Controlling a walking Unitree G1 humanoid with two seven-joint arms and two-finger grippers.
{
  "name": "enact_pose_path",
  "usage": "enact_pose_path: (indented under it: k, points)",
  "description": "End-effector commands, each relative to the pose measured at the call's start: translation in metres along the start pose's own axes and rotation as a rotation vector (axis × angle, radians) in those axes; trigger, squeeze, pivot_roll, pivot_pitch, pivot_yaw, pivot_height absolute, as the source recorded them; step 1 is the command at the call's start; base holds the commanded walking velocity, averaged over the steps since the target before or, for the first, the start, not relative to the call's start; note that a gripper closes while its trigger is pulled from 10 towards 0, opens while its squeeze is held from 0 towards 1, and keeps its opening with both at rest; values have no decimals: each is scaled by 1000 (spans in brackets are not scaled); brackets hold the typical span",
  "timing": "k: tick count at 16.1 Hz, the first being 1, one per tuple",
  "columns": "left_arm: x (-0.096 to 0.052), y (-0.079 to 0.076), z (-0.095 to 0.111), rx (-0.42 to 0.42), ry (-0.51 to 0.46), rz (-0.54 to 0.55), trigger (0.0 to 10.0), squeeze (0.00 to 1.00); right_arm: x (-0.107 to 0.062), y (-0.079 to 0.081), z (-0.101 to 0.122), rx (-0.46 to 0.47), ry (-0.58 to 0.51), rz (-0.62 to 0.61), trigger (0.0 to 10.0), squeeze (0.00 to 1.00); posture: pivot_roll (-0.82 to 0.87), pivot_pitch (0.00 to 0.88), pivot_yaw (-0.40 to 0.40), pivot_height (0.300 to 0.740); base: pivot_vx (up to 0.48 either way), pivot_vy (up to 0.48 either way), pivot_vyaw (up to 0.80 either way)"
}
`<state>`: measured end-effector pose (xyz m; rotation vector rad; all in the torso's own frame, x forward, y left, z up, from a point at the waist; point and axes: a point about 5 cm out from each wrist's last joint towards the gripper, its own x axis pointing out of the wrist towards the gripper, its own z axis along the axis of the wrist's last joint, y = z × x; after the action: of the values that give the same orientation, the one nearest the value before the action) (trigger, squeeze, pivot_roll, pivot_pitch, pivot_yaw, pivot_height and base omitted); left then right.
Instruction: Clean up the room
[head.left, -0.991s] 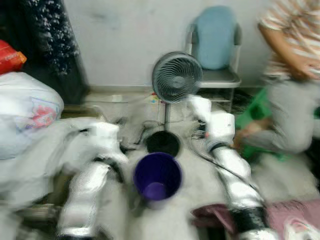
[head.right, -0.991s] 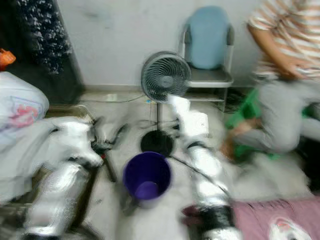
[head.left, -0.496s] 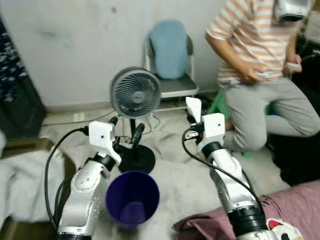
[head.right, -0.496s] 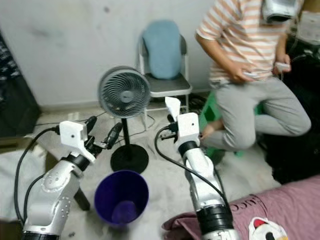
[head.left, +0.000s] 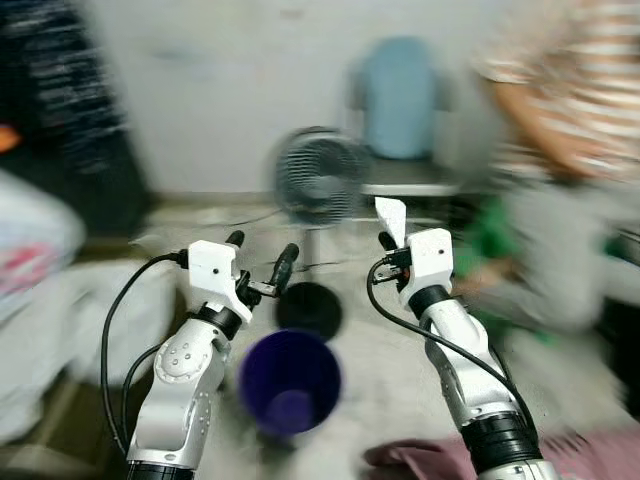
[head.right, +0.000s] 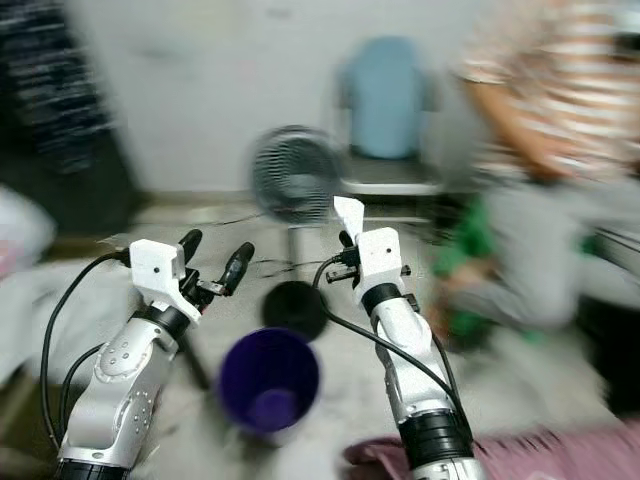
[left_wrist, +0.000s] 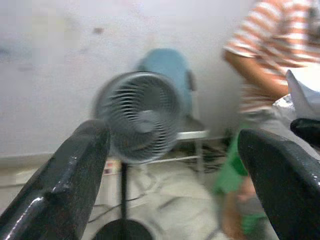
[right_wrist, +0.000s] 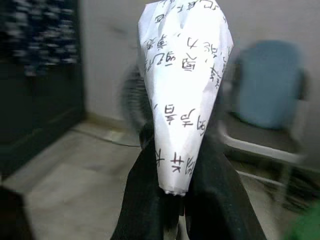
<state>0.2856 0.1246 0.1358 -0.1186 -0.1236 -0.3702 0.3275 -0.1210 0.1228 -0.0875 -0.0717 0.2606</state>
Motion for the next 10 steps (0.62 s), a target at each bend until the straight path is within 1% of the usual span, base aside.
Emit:
enact_pose_path:
  k: [1,2,4,6,9,10]
  points:
    - [-1,0,-1,4,6,-8,10000,0,1,-2,3,-4,-10,-3,10000,0,-39,0,-22,740,0,0,800]
    - [-2,1,-2,6,10,-14,10000,0,1,-2,3,-6,-11,-3,10000,0,-39,0,-22,740,0,0,800]
    - [-9,5,-2,72,9,-71,10000,0,3,-3,2,-1,-8,-5,10000,0,-22,0,-25,740,0,0,713]
    - [-14,12,-1,76,13,-65,10000,0,4,-1,2,1,-8,-3,10000,0,-18,0,-22,740,0,0,566]
    - [-15,15,1,104,0,-62,10000,0,7,1,3,-1,-10,-4,10000,0,-9,0,-29,740,0,0,452]
    - [-14,15,5,107,-9,-65,10000,0,8,3,4,-14,-12,7,10000,0,0,0,-31,740,0,0,800]
